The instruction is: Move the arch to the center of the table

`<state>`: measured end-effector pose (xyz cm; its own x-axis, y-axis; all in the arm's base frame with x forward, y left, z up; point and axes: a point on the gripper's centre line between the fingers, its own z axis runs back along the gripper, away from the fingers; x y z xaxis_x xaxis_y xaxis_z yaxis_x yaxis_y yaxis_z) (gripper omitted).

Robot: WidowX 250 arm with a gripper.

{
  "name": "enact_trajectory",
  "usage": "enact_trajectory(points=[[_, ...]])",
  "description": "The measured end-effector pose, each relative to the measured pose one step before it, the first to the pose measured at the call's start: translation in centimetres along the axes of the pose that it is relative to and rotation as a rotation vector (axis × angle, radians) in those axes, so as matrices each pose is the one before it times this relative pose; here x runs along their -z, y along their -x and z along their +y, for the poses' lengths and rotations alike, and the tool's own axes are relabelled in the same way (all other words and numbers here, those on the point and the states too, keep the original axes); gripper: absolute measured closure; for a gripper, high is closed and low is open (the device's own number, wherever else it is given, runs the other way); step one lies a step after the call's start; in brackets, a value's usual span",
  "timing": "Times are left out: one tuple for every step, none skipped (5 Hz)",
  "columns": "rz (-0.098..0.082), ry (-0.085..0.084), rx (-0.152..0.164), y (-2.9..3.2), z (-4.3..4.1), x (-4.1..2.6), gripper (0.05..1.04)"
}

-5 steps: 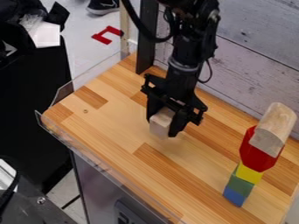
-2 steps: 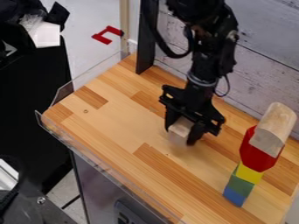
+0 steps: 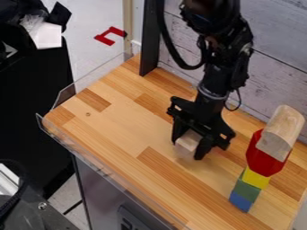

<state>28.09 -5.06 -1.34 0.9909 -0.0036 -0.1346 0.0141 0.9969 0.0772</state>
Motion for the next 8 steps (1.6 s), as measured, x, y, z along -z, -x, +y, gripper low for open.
enact_trajectory(points=[[-0.0100, -0.0016, -0.0602, -0.187, 0.062, 0.216, 0.480], [0.0107, -0.0129, -0.1067, 0.112, 0.628, 0.661, 0.480], [0.0244, 0.0019, -0.0098, 0.227, 0.076, 0.514, 0.480], [0.0176, 0.0064, 0.0531, 0.130, 0.089, 0.211, 0.480], [0.0010, 0.0027, 0.0257, -0.034, 0.042, -0.025, 0.480], [0.0057, 0.0083, 0.0363, 0.044, 0.053, 0.007, 0.480], [0.0003, 0.0069, -0.0032, -0.016, 0.032, -0.041, 0.435], [0.0177, 0.0372, 0.0162, -0.039, 0.017, 0.134, 0.151]])
